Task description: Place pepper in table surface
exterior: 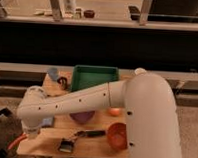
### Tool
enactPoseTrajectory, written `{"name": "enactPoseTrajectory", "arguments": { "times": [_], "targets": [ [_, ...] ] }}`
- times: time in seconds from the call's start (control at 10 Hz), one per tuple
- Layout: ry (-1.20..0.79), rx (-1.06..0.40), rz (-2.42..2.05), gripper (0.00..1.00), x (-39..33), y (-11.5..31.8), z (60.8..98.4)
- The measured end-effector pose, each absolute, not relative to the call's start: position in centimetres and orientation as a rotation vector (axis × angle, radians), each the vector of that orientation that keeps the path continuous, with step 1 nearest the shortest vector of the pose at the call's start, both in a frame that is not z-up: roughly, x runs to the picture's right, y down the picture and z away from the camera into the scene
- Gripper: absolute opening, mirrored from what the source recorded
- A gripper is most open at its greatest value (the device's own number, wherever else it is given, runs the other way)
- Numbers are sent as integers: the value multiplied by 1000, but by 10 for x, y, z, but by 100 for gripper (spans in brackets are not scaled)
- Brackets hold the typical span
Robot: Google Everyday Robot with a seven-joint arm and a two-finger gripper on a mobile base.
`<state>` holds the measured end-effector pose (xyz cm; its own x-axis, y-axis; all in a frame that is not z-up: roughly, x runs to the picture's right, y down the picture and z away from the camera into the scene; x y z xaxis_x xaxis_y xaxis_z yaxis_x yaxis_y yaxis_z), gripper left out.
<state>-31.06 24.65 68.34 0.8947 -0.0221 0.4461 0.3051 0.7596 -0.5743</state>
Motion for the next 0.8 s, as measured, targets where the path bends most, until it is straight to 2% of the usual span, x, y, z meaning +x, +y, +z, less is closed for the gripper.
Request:
{"name": "enactPoseTrajectory", "arguments": {
  "times": [0.8],
  "targets": [
    [-432, -665, -204, 0, -314, 240, 680]
  ]
}}
